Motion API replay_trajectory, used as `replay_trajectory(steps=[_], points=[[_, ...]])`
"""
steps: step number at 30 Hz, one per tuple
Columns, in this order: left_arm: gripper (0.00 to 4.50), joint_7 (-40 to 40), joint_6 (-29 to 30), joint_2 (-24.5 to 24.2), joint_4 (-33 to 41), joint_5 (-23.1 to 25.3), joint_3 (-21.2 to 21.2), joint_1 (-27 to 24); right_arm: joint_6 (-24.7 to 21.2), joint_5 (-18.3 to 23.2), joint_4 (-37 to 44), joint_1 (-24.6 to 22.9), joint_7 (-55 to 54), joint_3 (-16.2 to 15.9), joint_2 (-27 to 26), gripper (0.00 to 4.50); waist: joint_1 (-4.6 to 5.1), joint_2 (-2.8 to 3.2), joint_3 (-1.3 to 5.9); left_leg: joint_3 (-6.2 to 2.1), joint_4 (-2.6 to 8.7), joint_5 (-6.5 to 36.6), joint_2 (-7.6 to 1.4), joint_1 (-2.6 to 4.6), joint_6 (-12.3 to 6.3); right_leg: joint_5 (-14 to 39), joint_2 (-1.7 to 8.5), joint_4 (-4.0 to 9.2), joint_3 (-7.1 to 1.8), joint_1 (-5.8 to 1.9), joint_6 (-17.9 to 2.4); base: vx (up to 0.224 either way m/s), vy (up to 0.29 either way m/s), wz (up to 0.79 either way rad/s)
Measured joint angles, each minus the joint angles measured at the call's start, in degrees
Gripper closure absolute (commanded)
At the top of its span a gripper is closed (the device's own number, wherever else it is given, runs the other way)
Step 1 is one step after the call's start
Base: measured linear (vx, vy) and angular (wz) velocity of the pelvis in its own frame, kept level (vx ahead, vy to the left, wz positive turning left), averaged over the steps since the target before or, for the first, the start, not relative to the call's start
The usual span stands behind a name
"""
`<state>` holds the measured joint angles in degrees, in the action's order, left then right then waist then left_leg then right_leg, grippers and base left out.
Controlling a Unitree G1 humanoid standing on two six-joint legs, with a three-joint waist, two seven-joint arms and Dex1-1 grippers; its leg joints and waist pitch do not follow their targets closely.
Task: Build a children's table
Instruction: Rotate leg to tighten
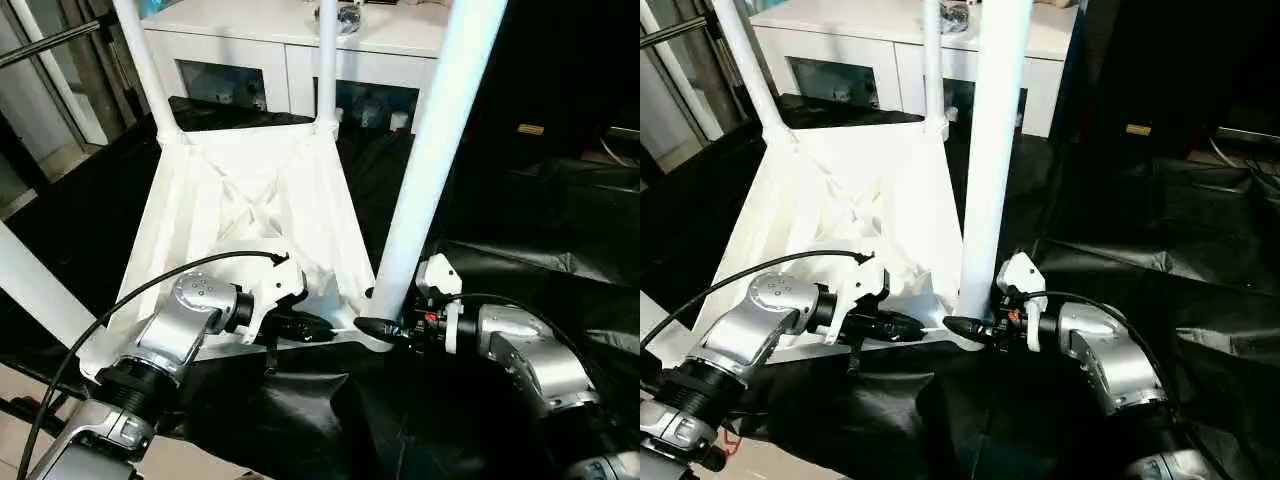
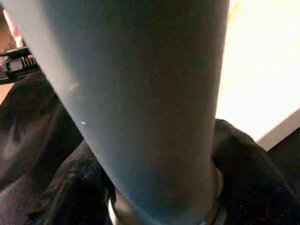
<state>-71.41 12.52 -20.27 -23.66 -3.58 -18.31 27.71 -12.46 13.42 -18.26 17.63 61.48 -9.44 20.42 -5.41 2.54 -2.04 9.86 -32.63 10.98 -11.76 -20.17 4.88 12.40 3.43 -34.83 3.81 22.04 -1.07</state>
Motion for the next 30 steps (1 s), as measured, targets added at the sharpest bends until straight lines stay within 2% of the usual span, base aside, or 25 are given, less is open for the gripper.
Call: replay_trajectory(steps=[2,10,15,16,17,19,21,22,24,27,30], points=[[4.5,1.9,0.0,0.9,-0.4,0.1,0.2,0.0,0.1,-0.4,-0.2,0.0,-2.2,0.4,-0.7,1.89,-0.04,0.0,0.0,0.01,-0.08,0.0,0.0,0.02,0.06,0.0,0.02,-0.09,-0.01,-0.03,0.0,0.0,0.0,0.0],[4.5,18.1,3.0,8.2,-4.5,2.9,2.9,2.2,1.6,-3.6,-9.9,5.1,-28.2,6.0,-11.4,1.89,1.85,-0.08,-0.01,0.01,-0.05,0.0,0.02,0.2,0.16,-0.1,0.02,-0.12,-0.06,-0.2,0.2,-0.022,-0.002,-0.02],[4.5,24.1,4.8,12.2,-4.8,4.1,3.2,2.5,2.6,-6.0,-11.8,6.6,-38.0,7.1,-14.6,1.89,1.95,0.12,0.15,0.0,-0.04,0.0,0.03,0.19,0.16,-0.2,0.02,-0.11,-0.08,-0.23,0.2,0.0,0.0,0.0],[4.5,24.3,4.8,12.5,-4.8,4.3,3.1,2.5,3.1,-6.5,-11.9,6.5,-38.8,7.1,-14.9,1.54,1.95,0.2,0.2,0.0,-0.04,0.0,0.03,0.17,0.16,-0.2,0.02,-0.11,-0.08,-0.22,0.2,0.0,0.0,0.0],[4.5,24.4,4.8,12.6,-4.8,4.5,3.1,2.5,3.4,-6.6,-11.9,6.5,-38.9,7.1,-14.9,1.54,1.93,0.27,0.25,0.0,-0.03,0.0,0.03,0.17,0.16,-0.2,0.02,-0.11,-0.08,-0.22,0.2,0.0,0.0,0.0],[4.5,24.4,4.7,12.6,-4.8,4.5,2.9,2.5,3.8,-6.8,-11.9,6.4,-39.0,7.1,-14.9,1.19,1.92,0.29,0.28,0.0,-0.03,0.0,0.03,0.16,0.16,-0.2,0.02,-0.12,-0.08,-0.22,0.2,0.0,0.0,0.0],[4.5,24.3,4.6,12.6,-4.7,4.5,2.7,2.5,3.9,-7.1,-11.8,6.4,-38.5,7.1,-14.9,1.16,1.93,0.26,0.31,0.0,-0.03,0.0,0.03,0.15,0.16,-0.3,0.02,-0.11,-0.09,-0.23,0.0,0.0,0.0,0.0],[4.5,24.2,4.5,12.6,-4.6,4.5,2.6,2.5,4.0,-7.1,-11.7,6.4,-37.8,7.1,-14.8,0.93,1.94,0.25,0.31,0.0,-0.04,0.0,0.04,0.14,0.16,-0.3,0.02,-0.09,-0.09,-0.23,0.0,0.0,0.0,0.0],[4.5,23.8,4.4,12.4,-4.5,4.5,2.5,2.4,4.1,-7.1,-11.6,6.4,-36.4,7.0,-14.3,0.81,1.94,0.25,0.31,0.0,-0.04,0.0,0.04,0.1,0.16,-0.3,0.02,-0.06,-0.09,-0.21,0.0,0.0,0.0,0.0],[4.5,21.5,3.8,11.3,-3.6,4.2,2.0,2.1,4.1,-6.6,-9.3,5.0,-29.1,5.1,-9.9,0.81,1.81,0.22,0.28,0.0,-0.03,0.0,0.03,-0.01,0.15,-0.2,0.02,-0.05,-0.08,-0.16,0.1,0.0,0.0,0.0],[4.5,19.1,3.3,10.3,-3.1,3.5,1.6,2.1,4.1,-6.0,-7.0,3.9,-21.5,3.8,-5.1,0.81,1.25,0.22,0.28,0.0,-0.04,0.0,0.02,-0.2,0.05,0.0,0.02,-0.04,-0.07,-0.11,0.2,0.0,0.0,0.0]])
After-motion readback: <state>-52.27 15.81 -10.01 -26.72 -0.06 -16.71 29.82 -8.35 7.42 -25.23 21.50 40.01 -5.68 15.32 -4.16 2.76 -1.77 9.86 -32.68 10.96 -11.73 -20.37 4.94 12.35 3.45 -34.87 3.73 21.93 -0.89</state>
